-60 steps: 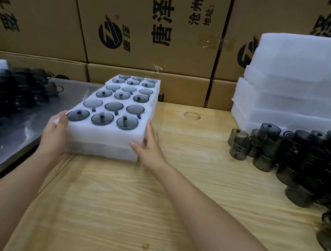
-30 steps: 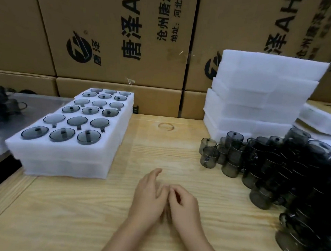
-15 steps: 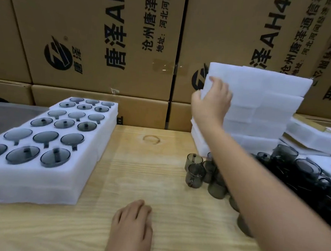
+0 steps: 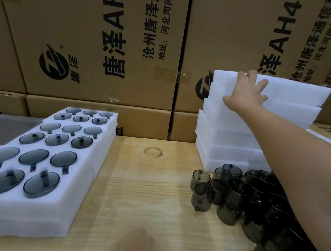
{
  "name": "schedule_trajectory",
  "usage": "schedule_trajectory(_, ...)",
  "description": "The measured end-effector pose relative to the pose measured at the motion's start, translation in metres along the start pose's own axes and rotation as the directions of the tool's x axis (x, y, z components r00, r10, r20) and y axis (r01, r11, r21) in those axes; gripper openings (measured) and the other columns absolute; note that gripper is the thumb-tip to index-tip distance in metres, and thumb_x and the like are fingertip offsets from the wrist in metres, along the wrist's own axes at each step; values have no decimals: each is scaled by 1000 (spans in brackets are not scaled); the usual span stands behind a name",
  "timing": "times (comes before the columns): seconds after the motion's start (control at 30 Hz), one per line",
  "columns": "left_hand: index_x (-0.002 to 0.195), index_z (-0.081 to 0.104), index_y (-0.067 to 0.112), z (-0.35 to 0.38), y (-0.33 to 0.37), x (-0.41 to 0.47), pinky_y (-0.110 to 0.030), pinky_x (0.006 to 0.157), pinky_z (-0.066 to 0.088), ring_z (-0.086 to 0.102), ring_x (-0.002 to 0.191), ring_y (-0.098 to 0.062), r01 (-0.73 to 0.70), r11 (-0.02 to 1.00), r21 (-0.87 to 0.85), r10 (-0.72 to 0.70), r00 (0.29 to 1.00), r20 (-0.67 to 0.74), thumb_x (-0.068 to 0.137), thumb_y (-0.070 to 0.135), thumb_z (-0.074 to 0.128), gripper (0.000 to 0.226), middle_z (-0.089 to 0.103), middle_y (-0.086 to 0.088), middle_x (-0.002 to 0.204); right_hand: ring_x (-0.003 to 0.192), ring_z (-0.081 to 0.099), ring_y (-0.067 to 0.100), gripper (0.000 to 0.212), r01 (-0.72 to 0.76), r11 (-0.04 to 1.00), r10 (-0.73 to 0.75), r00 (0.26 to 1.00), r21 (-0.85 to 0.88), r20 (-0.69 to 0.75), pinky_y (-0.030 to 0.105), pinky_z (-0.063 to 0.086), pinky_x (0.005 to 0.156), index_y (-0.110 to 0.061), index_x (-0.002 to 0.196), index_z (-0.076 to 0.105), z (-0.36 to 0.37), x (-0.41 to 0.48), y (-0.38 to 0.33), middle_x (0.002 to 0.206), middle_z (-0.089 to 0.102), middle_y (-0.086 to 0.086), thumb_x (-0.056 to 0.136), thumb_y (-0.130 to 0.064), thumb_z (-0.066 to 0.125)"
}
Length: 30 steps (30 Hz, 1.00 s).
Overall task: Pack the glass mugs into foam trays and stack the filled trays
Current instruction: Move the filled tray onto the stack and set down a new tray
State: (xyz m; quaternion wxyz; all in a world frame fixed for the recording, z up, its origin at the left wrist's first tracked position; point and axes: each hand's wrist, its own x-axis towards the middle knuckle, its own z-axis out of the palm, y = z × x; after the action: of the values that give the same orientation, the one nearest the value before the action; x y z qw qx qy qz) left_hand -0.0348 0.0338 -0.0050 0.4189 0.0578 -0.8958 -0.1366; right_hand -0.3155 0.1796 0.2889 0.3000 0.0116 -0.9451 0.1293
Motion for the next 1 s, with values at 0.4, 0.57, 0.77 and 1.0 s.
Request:
schedule_trajectory(0.4, 77, 73, 23, -28, 3, -1, -25, 80, 37, 69, 88, -7, 75, 994, -75, -44, 936, 349, 58, 35, 49, 34, 71, 5, 92, 120, 30, 33, 41, 70, 939, 15, 970, 337, -244, 29, 38, 80, -10, 125, 42, -59, -55, -19, 139, 27, 9, 90, -24, 57)
schedule_trajectory(0.57, 135, 44, 26, -27, -2, -3, -23, 106, 23, 40, 129, -6, 223, 965, -139, -160, 918, 363, 96, 28, 44, 38, 47, 12, 136, 114, 39, 26, 35, 259, 776, -20, 922, 575, -387, 18, 29, 86, -9, 115, 47, -93, -172, -20, 131, 33, 8, 82, -17, 59)
schedule_trajectory(0.77, 112, 55, 19, -64, -1, -6, -28, 90, 42, 60, 106, -20, 553, 437, -709, -597, 768, 232, 101, 11, 41, 20, 64, -6, 110, 118, 38, 2, 34, 218, 518, -89, 975, 827, -202, 42, 45, 97, -12, 108, 50, -78, -319, 6, 128, 31, -7, 77, -3, 61)
schedule_trajectory(1.0, 117, 50, 14, -115, -28, -16, -28, 86, 45, 60, 96, -11, 394, 184, -901, -696, 699, 163, 105, 27, 22, 33, 61, -5, 108, 132, 29, -5, 50, -3, 558, -110, 991, 830, 78, 35, 33, 108, -31, 93, 45, -26, -409, 62, 145, 31, -11, 70, 11, 58)
